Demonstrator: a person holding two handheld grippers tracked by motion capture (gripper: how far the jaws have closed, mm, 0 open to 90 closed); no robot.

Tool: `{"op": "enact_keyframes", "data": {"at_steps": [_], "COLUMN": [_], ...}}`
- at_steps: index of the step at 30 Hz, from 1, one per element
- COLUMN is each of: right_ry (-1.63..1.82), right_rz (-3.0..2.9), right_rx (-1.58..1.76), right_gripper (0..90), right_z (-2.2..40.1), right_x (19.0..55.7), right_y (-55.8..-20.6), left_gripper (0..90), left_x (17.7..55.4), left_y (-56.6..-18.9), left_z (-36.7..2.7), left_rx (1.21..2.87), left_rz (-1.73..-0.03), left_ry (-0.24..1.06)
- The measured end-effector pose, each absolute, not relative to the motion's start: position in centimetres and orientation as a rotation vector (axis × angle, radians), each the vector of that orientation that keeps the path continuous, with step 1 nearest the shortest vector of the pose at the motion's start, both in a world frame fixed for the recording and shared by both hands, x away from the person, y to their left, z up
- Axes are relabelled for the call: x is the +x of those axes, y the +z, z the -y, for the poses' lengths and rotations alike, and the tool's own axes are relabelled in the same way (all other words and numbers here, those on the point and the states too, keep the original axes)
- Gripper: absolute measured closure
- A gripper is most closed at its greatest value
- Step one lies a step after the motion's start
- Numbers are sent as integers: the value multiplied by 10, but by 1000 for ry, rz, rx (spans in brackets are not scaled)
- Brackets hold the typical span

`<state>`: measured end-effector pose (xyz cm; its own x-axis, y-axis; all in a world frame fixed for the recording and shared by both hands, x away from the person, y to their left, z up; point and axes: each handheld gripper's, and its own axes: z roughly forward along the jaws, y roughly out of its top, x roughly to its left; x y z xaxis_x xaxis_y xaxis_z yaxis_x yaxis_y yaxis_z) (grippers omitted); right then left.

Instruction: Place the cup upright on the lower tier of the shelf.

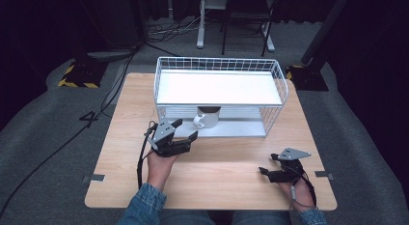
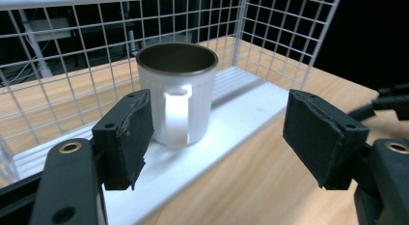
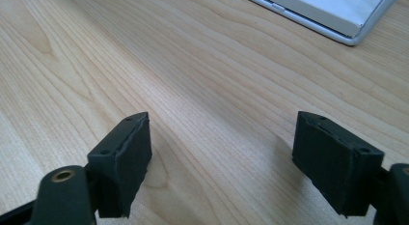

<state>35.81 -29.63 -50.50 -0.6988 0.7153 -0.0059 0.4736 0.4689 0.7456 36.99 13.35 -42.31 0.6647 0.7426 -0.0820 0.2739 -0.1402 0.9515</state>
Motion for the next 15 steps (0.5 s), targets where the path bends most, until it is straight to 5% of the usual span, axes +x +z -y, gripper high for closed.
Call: {"op": "enact_keyframes", "data": {"at_steps": [15], "right_ry": [1077], "right_rz": [-2422], "right_rx": [986], "right_gripper": [207], "right_z": [291], "right_x": [366], "right_y": [-505], "left_gripper": [268], "left_x": [318], "left_y": [-415], "left_z": [-173], "left_rx": [1792], "left_rz": [-799], "left_ry": [524]}}
